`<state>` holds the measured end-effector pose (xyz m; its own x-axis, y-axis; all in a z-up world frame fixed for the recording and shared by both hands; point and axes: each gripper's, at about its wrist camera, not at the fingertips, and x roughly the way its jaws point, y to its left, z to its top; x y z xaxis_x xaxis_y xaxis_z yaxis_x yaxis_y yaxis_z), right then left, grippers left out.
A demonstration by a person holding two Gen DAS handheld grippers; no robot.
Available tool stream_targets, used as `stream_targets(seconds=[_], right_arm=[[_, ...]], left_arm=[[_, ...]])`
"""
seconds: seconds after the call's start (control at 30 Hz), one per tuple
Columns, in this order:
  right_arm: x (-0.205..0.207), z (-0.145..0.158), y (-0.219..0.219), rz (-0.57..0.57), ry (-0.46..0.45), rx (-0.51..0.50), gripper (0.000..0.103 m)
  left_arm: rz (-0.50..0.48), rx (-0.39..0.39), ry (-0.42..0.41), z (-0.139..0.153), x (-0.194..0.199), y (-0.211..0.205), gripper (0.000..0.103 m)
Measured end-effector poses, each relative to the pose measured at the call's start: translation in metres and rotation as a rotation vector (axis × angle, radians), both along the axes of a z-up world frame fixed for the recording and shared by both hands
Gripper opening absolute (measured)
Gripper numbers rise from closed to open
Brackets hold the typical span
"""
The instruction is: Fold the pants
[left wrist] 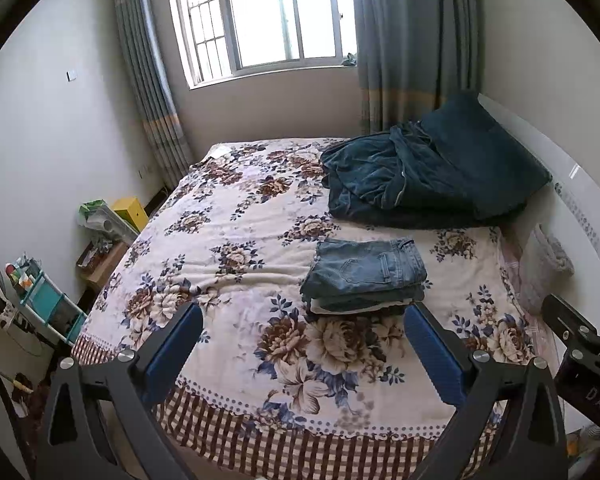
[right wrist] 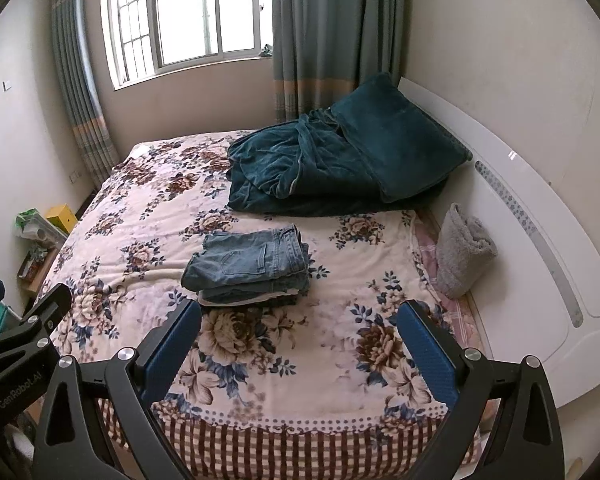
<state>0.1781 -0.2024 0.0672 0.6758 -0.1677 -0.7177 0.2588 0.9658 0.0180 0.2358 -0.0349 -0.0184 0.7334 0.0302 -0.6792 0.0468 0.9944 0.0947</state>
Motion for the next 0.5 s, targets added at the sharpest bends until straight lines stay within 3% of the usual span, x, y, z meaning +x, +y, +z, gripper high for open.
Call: stream_targets(seconds=[0.5], right_arm=[[0.0032,0.0020,0.0017,0.005,-0.001,0.005,0.100]], left_arm=[[-0.001,0.001,-0.013,0.0027,0.0046,-0.0049,0.103]])
